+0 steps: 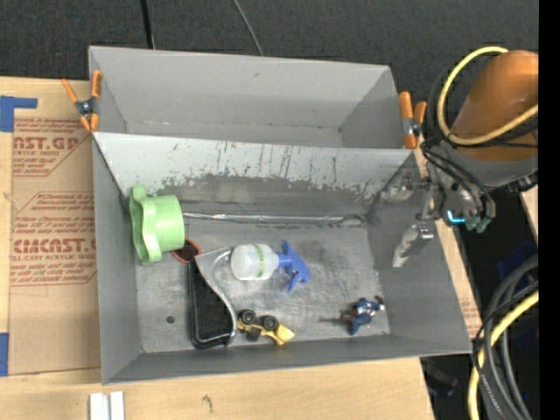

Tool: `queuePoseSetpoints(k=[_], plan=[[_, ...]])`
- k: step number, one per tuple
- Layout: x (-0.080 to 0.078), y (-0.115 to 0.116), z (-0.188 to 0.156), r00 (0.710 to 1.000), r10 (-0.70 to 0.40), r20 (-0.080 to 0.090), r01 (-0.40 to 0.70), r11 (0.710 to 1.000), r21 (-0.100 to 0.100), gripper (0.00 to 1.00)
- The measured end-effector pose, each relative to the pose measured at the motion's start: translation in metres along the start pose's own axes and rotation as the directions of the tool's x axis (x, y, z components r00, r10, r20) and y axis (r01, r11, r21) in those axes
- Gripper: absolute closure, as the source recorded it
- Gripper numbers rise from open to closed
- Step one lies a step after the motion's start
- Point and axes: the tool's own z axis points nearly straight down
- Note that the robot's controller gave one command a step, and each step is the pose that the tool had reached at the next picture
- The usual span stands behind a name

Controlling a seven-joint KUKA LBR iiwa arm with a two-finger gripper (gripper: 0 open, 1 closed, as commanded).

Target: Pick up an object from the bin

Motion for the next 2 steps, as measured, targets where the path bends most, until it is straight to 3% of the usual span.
queuePoseSetpoints(k=[1, 2], plan=[[-0.002, 0.001, -0.005, 1.000, -0.002, 0.008, 0.002, 1.000, 0.001, 0.00], [0.014, 0.021, 0.133, 0.996, -0.092, 0.017, 0.092, 0.996, 0.005, 1.00]])
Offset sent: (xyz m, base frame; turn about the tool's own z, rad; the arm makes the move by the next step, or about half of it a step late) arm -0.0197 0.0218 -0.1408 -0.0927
